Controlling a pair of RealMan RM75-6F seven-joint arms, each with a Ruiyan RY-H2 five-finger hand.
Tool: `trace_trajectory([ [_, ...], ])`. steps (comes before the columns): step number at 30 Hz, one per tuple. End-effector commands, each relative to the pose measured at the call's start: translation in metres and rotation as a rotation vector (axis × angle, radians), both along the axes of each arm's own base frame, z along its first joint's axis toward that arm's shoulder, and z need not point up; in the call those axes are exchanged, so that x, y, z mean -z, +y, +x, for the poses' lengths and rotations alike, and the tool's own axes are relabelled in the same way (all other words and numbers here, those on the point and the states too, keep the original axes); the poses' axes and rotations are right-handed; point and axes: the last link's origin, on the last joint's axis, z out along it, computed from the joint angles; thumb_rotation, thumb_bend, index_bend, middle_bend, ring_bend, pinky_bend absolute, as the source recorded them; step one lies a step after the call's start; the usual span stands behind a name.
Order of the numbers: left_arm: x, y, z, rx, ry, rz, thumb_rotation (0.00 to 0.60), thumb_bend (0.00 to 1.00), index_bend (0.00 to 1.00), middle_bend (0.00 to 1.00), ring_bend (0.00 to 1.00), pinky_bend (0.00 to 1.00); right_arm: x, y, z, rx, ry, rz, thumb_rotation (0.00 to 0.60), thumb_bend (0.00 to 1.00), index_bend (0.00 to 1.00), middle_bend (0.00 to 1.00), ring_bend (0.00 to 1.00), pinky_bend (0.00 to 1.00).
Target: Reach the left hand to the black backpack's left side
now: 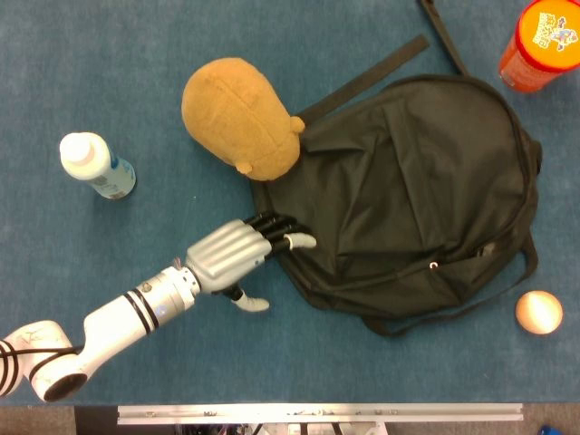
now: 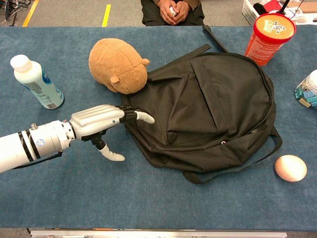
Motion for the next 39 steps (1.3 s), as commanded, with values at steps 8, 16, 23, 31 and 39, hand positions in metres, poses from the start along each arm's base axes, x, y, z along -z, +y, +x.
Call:
trace_trajectory([
  [8,0.011,-0.011,-0.010,0.010,0.062,-0.041,0.600,0.15,0.13,0.11,0.07,0.10,0.002,0.002,-0.004,0.013,-0.006,0.002,0.600,0.11,0.24,0.37,0.25,0.38],
  [16,-0.007,-0.007,0.000,-0.015,-0.027,0.021,0.600,0.15,0.13,0.11,0.07,0.10,0.001,0.003,-0.005,0.015,-0.007,-0.004,0.600,0.11,0.24,0.37,0.25,0.38],
  [23,0.007,-0.015,-0.007,0.003,0.032,-0.035,0.600,0.15,0.13,0.11,0.07,0.10,0.005,0.001,-0.004,0.018,-0.004,0.004,0.600,0.11,0.24,0.37,0.25,0.38],
  [31,0.007,-0.018,-0.012,0.005,0.031,-0.026,0.600,0.15,0.14,0.11,0.07,0.10,0.004,0.001,-0.004,0.017,-0.007,-0.002,0.600,0.11,0.24,0.37,0.25,0.38],
  [39,-0.051,-0.006,-0.027,-0.059,-0.036,0.175,0.600,0.15,0.15,0.12,0.07,0.10,0.000,0.002,-0.007,0.018,-0.008,-0.016,0.600,0.11,0.24,0.37,0.25,0.38],
])
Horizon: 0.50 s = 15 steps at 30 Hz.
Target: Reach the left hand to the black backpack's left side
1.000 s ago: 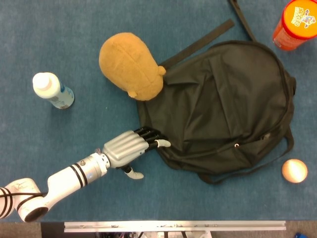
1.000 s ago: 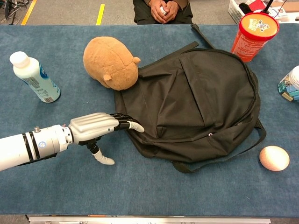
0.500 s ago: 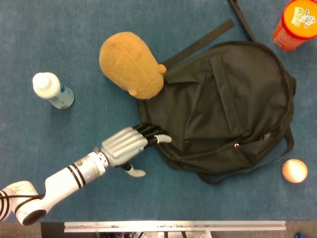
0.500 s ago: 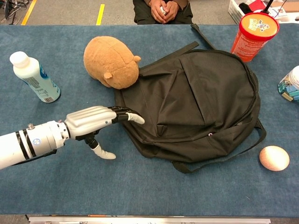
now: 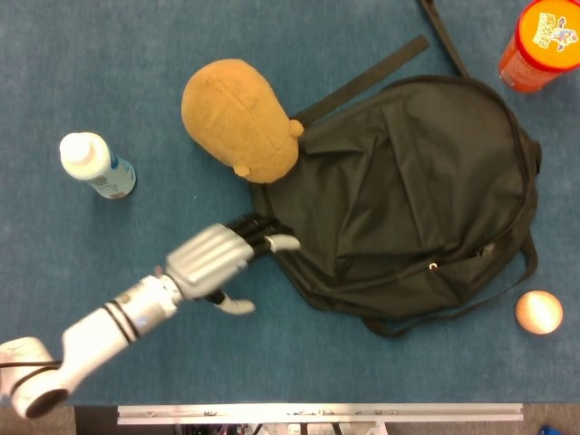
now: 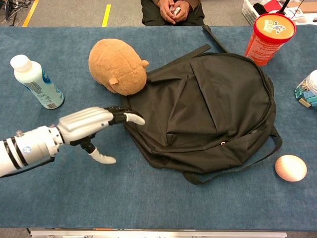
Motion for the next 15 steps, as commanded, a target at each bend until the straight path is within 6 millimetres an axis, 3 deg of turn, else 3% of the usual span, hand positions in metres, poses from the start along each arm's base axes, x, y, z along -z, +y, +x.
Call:
trace_trajectory([
  [1,-0.034,0.003,-0.014,-0.045,-0.008,0.110,0.600,0.15,0.15,0.12,0.07,0.10,-0.002,0.000,-0.001,0.005,0.001,-0.006,0.600,0.11,0.24,0.37,0.25,0.38],
  [9,-0.096,-0.012,-0.066,-0.186,0.098,0.274,0.600,0.15,0.15,0.13,0.07,0.10,-0.011,0.004,-0.007,0.018,0.003,-0.049,0.600,0.11,0.24,0.37,0.25,0.38],
  [15,-0.132,-0.028,-0.088,-0.279,0.146,0.382,0.600,0.15,0.15,0.13,0.08,0.10,-0.015,0.009,-0.012,0.046,0.002,-0.070,0.600,0.12,0.24,0.37,0.25,0.38],
])
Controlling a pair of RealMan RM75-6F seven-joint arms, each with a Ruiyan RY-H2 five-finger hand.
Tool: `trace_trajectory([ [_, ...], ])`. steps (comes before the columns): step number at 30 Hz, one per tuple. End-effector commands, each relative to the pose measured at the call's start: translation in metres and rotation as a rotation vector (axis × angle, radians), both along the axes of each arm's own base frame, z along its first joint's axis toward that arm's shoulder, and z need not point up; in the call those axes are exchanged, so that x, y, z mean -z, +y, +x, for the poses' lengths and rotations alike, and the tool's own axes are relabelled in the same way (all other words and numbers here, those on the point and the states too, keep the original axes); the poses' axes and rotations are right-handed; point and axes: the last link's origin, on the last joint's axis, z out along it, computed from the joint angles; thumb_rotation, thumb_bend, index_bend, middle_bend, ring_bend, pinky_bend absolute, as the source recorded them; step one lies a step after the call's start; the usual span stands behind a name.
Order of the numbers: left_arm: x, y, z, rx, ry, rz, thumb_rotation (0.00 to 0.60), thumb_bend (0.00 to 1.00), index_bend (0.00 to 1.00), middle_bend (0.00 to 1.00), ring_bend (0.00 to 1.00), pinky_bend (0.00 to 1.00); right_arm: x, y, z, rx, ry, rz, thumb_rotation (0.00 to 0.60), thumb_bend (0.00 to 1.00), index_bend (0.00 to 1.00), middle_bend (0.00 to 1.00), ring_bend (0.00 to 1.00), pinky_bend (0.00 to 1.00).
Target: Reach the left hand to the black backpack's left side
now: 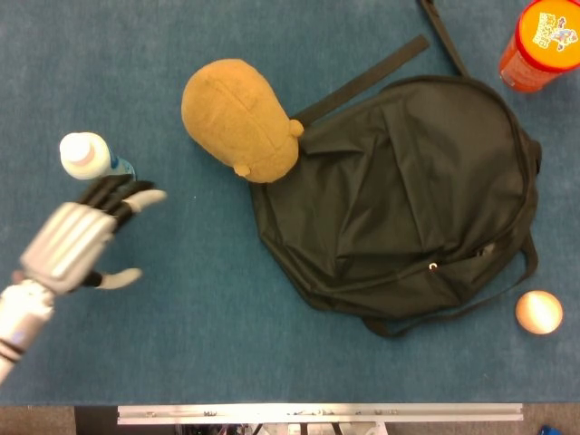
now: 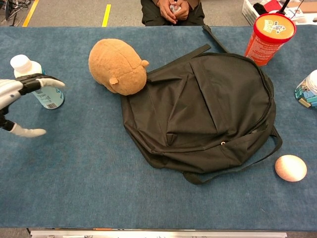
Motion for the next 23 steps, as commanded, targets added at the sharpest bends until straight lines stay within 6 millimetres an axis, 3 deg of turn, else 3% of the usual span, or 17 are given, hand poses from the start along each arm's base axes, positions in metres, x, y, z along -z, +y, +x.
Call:
trace_trajectory([
  [1,-0.019,-0.007,-0.010,-0.071,0.002,0.083,0.600,0.15,0.15,0.13,0.08,0.10,0.000,0.002,-0.002,0.011,-0.001,-0.002,0.600,0.11,0.24,0.37,0.25,0.38],
  [7,-0.038,-0.007,-0.018,-0.162,-0.034,0.242,0.600,0.15,0.15,0.13,0.08,0.10,0.001,0.008,-0.008,0.040,-0.002,0.003,0.600,0.11,0.24,0.37,0.25,0.38],
  [23,-0.046,-0.012,-0.024,-0.211,0.006,0.346,0.600,0.15,0.15,0.14,0.08,0.10,0.001,0.017,-0.018,0.073,-0.015,0.002,0.600,0.11,0.24,0.37,0.25,0.38],
])
